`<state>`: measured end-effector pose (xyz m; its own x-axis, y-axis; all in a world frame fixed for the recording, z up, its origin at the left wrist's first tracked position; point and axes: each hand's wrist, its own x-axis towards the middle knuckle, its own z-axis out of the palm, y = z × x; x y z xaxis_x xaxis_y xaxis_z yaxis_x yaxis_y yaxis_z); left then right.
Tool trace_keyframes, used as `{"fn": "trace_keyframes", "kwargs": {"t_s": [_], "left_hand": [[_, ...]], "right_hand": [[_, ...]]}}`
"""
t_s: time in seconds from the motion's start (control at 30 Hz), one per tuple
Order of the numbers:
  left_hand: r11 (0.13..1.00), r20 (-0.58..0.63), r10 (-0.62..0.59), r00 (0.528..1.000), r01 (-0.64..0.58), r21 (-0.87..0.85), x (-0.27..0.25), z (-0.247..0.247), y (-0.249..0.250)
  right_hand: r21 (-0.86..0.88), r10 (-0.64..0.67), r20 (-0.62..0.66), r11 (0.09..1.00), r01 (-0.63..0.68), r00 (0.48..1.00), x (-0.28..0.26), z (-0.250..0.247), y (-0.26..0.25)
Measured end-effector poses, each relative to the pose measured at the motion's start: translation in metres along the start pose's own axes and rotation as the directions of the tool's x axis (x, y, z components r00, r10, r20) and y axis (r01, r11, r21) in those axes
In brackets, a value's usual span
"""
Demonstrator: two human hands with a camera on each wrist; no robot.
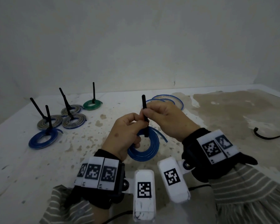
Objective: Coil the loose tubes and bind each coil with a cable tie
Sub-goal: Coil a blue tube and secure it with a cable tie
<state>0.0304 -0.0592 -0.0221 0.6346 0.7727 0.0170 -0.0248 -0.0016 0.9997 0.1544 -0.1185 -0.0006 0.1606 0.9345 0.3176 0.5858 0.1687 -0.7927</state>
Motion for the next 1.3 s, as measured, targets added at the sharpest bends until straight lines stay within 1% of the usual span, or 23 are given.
{"fn": "trace_keyframes", "kwargs": {"t_s": [0.07, 0.13, 0.23, 0.37, 0.5, 0.67, 0.73, 0.8, 0.9, 0.97, 1.0, 1.07, 1.13, 1.17, 1.23, 1.3], "left_hand": [[1.0, -0.002, -0.001, 1.0, 0.001, -0.011, 0.001, 0.002, 0.001], [1.0, 0.006, -0.013, 1.0, 0.013, -0.02, 0.001, 0.004, 0.001], [0.996, 0.029, -0.053, 0.998, 0.055, -0.071, 0.001, 0.006, 0.001], [0.997, 0.042, -0.077, 0.996, 0.078, -0.029, 0.003, 0.005, 0.0], [0.997, -0.003, -0.078, 0.997, 0.078, -0.021, 0.006, 0.004, -0.002], [0.997, -0.014, -0.074, 0.997, 0.074, 0.012, 0.006, 0.005, -0.004], [0.997, -0.006, -0.074, 0.997, 0.074, 0.019, 0.006, 0.002, -0.002], [0.998, 0.005, -0.07, 0.998, 0.07, -0.004, 0.005, -0.001, 0.001], [0.997, 0.005, -0.059, 0.998, 0.059, -0.044, 0.002, -0.007, 0.006], [0.998, -0.02, -0.057, 0.998, 0.056, -0.035, 0.002, -0.012, 0.007], [0.998, -0.034, -0.062, 0.998, 0.061, -0.028, 0.001, -0.015, 0.006], [0.997, -0.062, -0.07, 0.996, 0.069, -0.018, 0.001, -0.019, 0.006], [0.998, -0.086, -0.058, 0.995, 0.057, -0.009, 0.001, -0.022, 0.008], [0.999, -0.089, -0.055, 0.994, 0.055, -0.001, 0.001, -0.024, 0.009], [0.998, -0.084, -0.058, 0.995, 0.061, 0.03, -0.003, -0.029, 0.012], [0.991, -0.062, -0.095, 0.994, 0.1, 0.086, -0.007, -0.038, 0.013]], "right_hand": [[0.172, 0.069, -0.005, 0.983, -0.067, 0.998, 0.0, -0.001, -0.007], [0.287, 0.15, -0.016, 0.948, -0.139, 0.989, 0.004, -0.005, -0.013], [0.413, 0.277, 0.025, 0.872, -0.262, 0.961, 0.011, -0.005, -0.018], [0.416, 0.42, 0.023, 0.821, -0.391, 0.907, 0.02, 0.002, -0.023], [0.476, 0.482, -0.021, 0.775, -0.415, 0.876, 0.026, 0.004, -0.03], [0.457, 0.543, -0.05, 0.759, -0.464, 0.838, 0.038, 0.004, -0.024], [0.465, 0.542, -0.047, 0.755, -0.462, 0.839, 0.04, 0.003, -0.024], [0.441, 0.513, -0.041, 0.779, -0.445, 0.858, 0.038, 0.002, -0.027], [0.279, 0.409, -0.015, 0.878, -0.389, 0.912, 0.03, -0.001, -0.027], [0.201, 0.364, 0.036, 0.91, -0.363, 0.931, 0.023, -0.004, -0.024], [0.186, 0.367, 0.073, 0.908, -0.375, 0.927, 0.02, -0.005, -0.021], [0.13, 0.398, 0.174, 0.897, -0.422, 0.901, 0.012, -0.006, -0.017], [0.058, 0.393, 0.247, 0.907, -0.418, 0.886, 0.004, -0.004, -0.016], [0.048, 0.374, 0.248, 0.916, -0.397, 0.893, 0.002, -0.002, -0.015], [0.06, 0.335, 0.206, 0.933, -0.354, 0.919, 0.001, 0.0, -0.015], [0.1, 0.316, 0.149, 0.938, -0.332, 0.937, 0.004, 0.003, -0.016]]}}
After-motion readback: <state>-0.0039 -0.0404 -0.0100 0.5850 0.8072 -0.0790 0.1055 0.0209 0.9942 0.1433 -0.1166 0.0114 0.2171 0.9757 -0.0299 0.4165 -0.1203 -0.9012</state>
